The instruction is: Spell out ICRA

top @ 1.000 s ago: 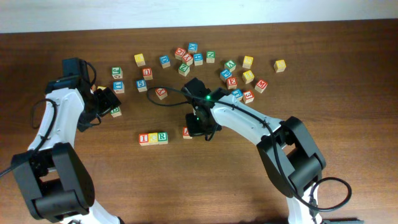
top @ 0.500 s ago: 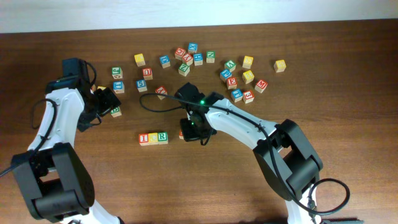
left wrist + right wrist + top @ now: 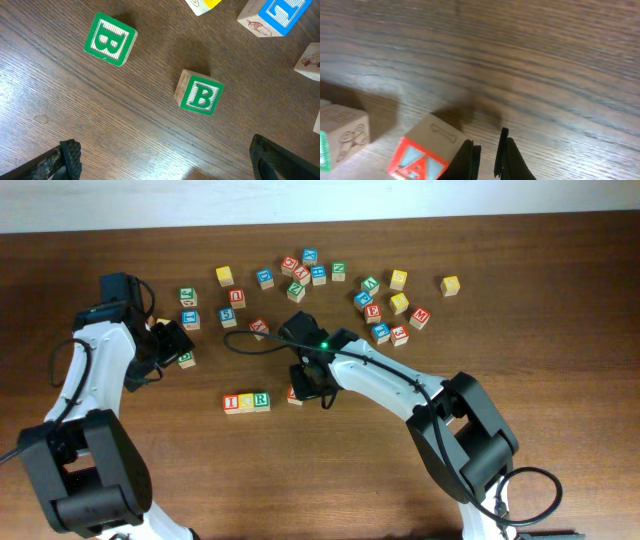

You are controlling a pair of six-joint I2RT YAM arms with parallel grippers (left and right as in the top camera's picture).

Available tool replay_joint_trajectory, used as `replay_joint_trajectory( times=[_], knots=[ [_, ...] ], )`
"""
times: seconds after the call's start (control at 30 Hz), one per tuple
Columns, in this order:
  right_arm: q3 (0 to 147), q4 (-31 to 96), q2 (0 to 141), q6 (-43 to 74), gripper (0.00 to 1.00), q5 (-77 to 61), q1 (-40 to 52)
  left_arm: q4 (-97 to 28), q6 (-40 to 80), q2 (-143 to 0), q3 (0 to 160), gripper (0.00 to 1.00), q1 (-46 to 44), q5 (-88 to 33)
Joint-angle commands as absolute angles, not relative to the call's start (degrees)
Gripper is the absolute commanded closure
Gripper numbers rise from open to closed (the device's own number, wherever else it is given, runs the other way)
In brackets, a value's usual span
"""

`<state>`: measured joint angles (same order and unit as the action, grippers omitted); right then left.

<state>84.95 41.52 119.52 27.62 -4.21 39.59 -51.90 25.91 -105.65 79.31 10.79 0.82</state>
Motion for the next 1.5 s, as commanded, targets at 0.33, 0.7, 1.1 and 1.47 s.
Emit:
replay_joint_trajectory(
  times=[0.33, 0.7, 1.1, 1.47],
  knots=[
    [84.6, 41.5, 119.4, 27.5, 0.92, -11.4, 40.1, -51.9, 25.6, -105.8, 79.8, 0.01, 10.7, 0.8],
    [84.6, 42.3, 119.4, 27.4, 0.94, -5.5, 40.1, -51.9, 25.6, -105.8, 79.8, 0.01, 10.7, 0.8],
    [84.6, 42.3, 119.4, 27.4, 0.93, -2.3, 40.1, -51.9, 25.6, -105.8, 79.8, 0.01, 10.7, 0.8],
    [84.6, 41.7, 119.4, 27.4, 0.96, -5.8, 40.1, -51.9, 25.6, -105.8, 79.8, 0.01, 10.7, 0.8]
  ],
)
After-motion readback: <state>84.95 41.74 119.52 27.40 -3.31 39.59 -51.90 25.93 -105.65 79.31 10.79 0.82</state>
